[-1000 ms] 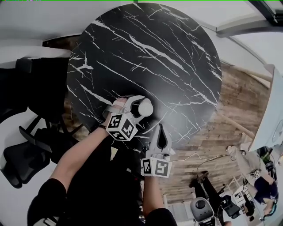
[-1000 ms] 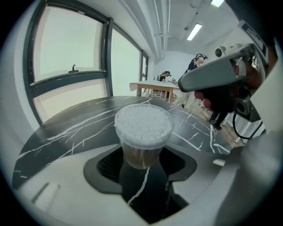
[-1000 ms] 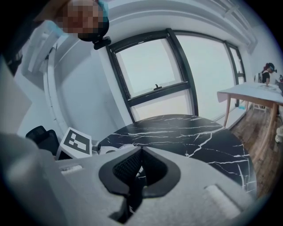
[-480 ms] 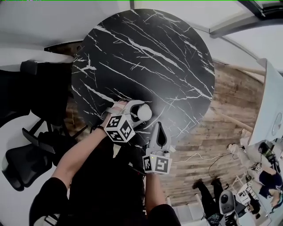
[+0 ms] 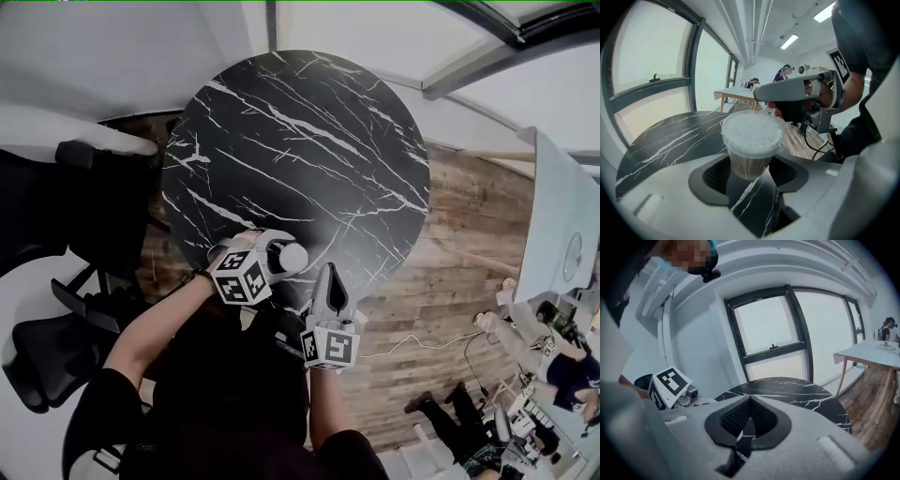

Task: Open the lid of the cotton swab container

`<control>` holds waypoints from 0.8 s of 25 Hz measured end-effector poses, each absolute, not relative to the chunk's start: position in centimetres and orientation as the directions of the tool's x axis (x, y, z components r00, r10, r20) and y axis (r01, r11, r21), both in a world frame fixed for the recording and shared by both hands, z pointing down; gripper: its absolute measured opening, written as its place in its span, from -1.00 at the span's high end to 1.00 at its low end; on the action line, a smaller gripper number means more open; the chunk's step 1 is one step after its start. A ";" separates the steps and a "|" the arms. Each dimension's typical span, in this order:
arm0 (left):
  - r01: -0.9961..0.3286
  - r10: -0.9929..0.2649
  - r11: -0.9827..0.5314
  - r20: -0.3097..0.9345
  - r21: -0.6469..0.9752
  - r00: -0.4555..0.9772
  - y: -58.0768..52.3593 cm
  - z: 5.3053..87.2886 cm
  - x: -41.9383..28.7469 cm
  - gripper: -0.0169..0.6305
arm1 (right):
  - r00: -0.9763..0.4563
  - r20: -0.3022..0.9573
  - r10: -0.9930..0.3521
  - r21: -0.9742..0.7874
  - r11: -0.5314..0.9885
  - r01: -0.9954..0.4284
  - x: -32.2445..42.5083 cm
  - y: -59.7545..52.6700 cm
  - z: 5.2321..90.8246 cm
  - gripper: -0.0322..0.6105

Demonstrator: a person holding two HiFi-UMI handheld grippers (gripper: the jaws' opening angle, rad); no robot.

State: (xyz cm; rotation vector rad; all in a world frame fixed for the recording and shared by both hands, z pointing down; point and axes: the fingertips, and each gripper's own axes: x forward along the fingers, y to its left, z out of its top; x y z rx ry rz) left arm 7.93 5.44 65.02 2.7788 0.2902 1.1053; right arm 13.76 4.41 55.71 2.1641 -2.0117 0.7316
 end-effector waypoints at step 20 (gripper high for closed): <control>0.296 0.325 -0.941 0.675 0.163 0.662 9.7 56.2 2.6 0.14 | -0.035 0.332 -0.943 -0.142 -0.013 -0.990 11.3 6.9 48.4 0.91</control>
